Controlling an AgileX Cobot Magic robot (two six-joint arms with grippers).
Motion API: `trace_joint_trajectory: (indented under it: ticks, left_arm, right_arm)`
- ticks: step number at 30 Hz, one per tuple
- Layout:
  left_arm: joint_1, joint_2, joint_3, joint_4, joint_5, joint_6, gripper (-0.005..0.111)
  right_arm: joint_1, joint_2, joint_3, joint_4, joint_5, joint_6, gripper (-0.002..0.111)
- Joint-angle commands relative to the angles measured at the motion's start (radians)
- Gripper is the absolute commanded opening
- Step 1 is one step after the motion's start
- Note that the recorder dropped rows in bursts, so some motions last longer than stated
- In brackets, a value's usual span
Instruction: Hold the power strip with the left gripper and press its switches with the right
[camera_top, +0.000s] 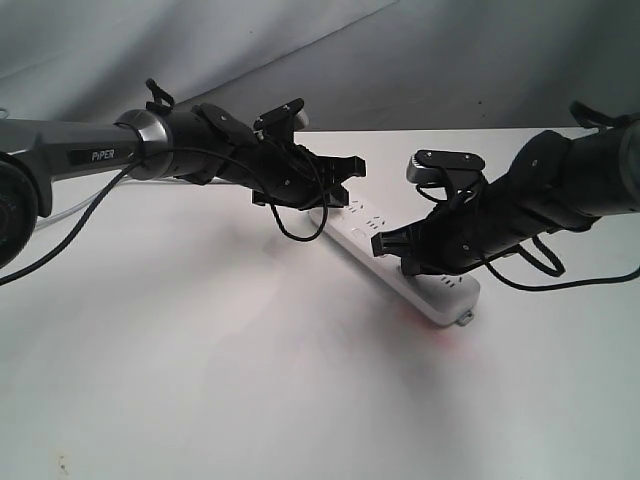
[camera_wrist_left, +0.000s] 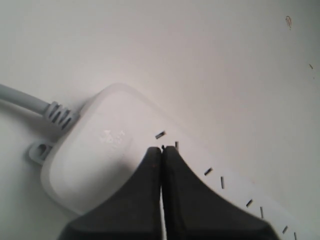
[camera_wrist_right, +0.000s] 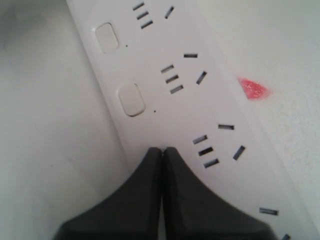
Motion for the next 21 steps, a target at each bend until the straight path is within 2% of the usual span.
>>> trace_joint_trajectory:
  ticks: [1, 21]
  left_arm:
    - [-0.004, 0.001, -0.004, -0.004, -0.009, -0.006, 0.000]
    - [-0.004, 0.001, -0.004, -0.004, -0.009, -0.009, 0.000]
  right_arm:
    - [-0.001, 0.053, 0.008, -0.023, 0.026, -0.016, 0.000]
    - [-0.001, 0.090, 0.012, -0.066, 0.037, -0.011, 0.000]
